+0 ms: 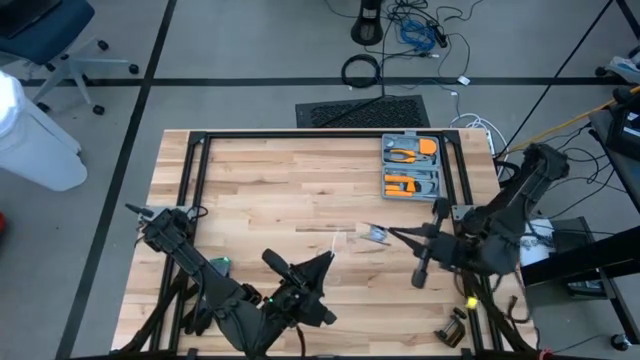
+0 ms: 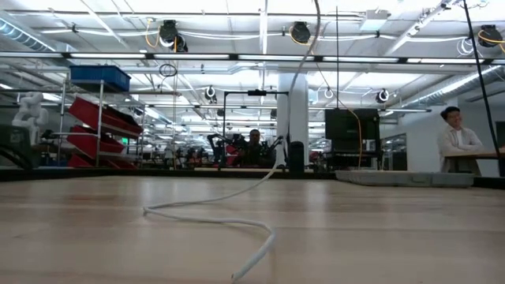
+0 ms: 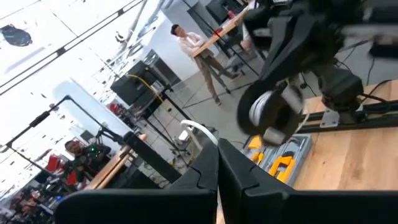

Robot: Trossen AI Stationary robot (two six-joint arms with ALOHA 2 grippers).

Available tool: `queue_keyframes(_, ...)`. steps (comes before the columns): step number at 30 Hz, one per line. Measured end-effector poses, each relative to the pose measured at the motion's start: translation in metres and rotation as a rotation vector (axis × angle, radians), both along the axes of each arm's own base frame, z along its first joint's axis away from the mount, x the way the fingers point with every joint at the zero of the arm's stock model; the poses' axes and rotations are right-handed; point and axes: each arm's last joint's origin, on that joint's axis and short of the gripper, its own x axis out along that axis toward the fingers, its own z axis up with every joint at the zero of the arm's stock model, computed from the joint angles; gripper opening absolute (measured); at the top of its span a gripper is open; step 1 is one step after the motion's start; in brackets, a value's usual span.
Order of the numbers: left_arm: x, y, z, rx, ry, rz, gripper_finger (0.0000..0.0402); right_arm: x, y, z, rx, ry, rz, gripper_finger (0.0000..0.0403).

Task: Coil cords
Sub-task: Uncoil the white wire from the spool

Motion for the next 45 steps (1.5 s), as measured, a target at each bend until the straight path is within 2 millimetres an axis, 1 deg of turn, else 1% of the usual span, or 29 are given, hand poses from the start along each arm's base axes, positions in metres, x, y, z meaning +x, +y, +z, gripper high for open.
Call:
queue_keyframes(5, 0.005, 0.005, -0.001, -0.005, -0.005, 0.015, 0.0006, -0.020, 0.002, 0.010, 0.048, -0.033, 0.076, 0.0000)
queue_keyframes(9, 0.006, 0.001, -0.007, 0.016, 0.012, -0.027, 0.0029, -0.034, 0.000, 0.017, 0.090, -0.059, 0.122, 0.0000)
queue_keyframes(12, 0.007, -0.003, -0.012, -0.002, -0.009, -0.094, 0.0055, -0.041, -0.003, 0.021, 0.112, -0.072, 0.142, 0.0000)
queue_keyframes(15, 0.008, -0.005, -0.015, -0.027, -0.029, -0.176, 0.0083, -0.044, -0.006, 0.024, 0.123, -0.080, 0.143, 0.0000)
queue_keyframes(20, 0.015, -0.007, -0.030, -0.128, -0.012, -0.424, 0.0117, -0.047, -0.012, 0.026, 0.104, -0.074, 0.135, 0.0000)
queue_keyframes(22, 0.020, -0.003, -0.031, -0.175, -0.019, -0.479, 0.0123, -0.049, -0.017, 0.027, 0.095, -0.072, 0.126, 0.0000)
queue_keyframes(25, 0.028, 0.008, -0.037, -0.244, 0.002, -0.515, 0.0125, -0.054, -0.024, 0.030, 0.104, -0.078, 0.125, 0.0000)
queue_keyframes(29, 0.036, 0.019, -0.042, -0.380, 0.009, -0.590, 0.0126, -0.062, -0.037, 0.036, 0.129, -0.097, 0.124, 0.0000)
queue_keyframes(31, 0.037, 0.022, -0.041, -0.381, 0.012, -0.586, 0.0126, -0.066, -0.043, 0.038, 0.139, -0.101, 0.124, 0.0000)
queue_keyframes(35, 0.034, 0.030, -0.035, -0.376, 0.018, -0.568, 0.0125, -0.073, -0.053, 0.036, 0.161, -0.089, 0.126, 0.0000)
queue_keyframes(41, 0.011, 0.054, 0.001, -0.382, -0.015, -0.551, 0.0125, -0.077, -0.061, 0.023, 0.221, -0.039, 0.127, 0.0000)
queue_keyframes(45, -0.006, 0.081, 0.021, -0.393, 0.024, -0.542, 0.0125, -0.077, -0.059, 0.017, 0.240, -0.013, 0.124, 0.0000)
